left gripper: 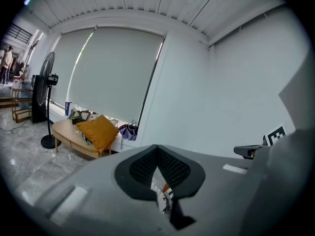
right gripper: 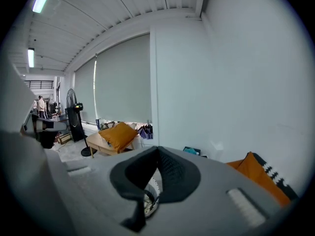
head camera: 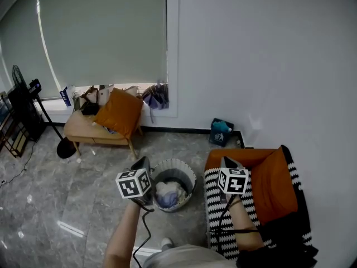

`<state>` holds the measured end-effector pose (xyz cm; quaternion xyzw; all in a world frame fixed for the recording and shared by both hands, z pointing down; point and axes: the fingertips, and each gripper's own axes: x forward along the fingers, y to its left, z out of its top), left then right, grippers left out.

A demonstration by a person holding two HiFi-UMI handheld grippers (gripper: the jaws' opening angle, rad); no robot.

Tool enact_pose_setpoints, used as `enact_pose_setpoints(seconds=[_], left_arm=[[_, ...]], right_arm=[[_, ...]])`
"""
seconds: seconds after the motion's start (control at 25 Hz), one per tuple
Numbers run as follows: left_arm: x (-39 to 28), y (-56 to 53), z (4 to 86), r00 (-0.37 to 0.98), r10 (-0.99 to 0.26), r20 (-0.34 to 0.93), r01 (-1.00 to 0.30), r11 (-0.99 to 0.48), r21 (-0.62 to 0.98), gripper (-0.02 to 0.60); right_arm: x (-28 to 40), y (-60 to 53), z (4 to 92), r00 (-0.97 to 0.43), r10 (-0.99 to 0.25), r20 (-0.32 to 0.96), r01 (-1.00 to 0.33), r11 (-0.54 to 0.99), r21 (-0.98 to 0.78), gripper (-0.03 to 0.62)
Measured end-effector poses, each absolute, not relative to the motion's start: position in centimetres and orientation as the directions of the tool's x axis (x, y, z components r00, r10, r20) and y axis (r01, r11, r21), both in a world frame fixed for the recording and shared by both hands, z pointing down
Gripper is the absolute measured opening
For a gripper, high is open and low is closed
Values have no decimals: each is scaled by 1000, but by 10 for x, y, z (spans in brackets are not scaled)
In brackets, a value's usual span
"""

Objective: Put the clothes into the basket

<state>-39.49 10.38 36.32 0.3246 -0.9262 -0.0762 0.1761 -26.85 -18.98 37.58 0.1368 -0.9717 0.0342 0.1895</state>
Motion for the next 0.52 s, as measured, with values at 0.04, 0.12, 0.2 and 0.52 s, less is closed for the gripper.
enact_pose_setpoints(seconds=[0.04,0.12,0.2,0.52], left_arm=[[-395,103,363,-726,-629,277,-576,777,255,-6],[-395,102,364,-723,-632,279,-579,774,255,-6],[-396,100,365,-720,-634,280,-581,773,256,-6],[-395,90,365,-702,-652,285,-607,758,239,-6]], right_arm=[[-268,-191,376,-889,-257,378,-285,958,-18,3],[-265,-193,377,-883,-270,384,-297,955,-12,3],[-263,-193,379,-874,-282,396,-302,953,14,3],[-259,-192,379,-867,-282,411,-297,954,30,3]])
